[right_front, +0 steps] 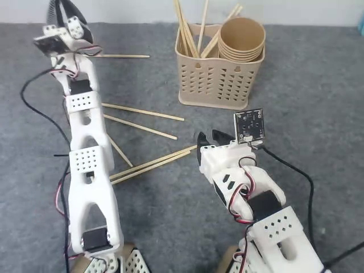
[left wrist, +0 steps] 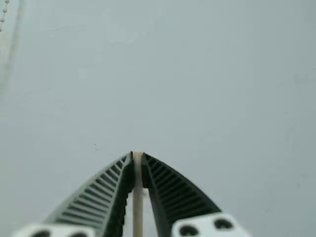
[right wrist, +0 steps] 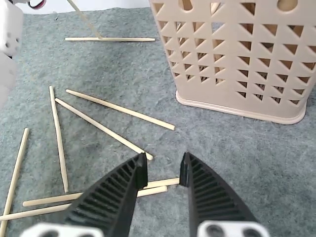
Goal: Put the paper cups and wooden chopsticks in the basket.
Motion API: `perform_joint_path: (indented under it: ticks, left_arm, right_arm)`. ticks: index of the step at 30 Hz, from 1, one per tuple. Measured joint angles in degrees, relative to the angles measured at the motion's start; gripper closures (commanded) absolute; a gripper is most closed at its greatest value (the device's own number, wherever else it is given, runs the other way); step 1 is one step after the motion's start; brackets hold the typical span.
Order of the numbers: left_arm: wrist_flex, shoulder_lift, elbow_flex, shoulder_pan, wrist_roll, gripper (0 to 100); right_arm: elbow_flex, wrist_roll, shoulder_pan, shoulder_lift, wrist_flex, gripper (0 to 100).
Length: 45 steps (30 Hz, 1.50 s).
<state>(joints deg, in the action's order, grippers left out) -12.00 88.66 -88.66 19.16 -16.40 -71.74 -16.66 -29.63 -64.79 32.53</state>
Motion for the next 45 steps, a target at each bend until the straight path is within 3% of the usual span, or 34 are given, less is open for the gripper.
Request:
perform_joint_path:
  ticks: [8,20,28,37,45]
  left_arm:
    - [-13.1,0.1,9.8,-0.1,0.1,99]
    - [-15.1,-0.1,12.3,0.1,0.3,99]
    - [1.5,-0.9,8.1,2.6,0.1,99]
    - [29.5,-1.3,-6.8,2.7,0.1,99]
    - [43.0,-6.9,-7.1,2.7,0.1,99]
  right_arm:
    - [0.0,0.0,0.0,0.0,0.0,88.4]
    - [0.0,0.1,-0.4,0.0,0.0,88.4]
    - [0.0,0.3,-0.5,0.0,0.0,88.4]
    - [0.0,0.3,-0.5,0.0,0.0,88.4]
    - [0.0,0.3,-0.5,0.0,0.0,88.4]
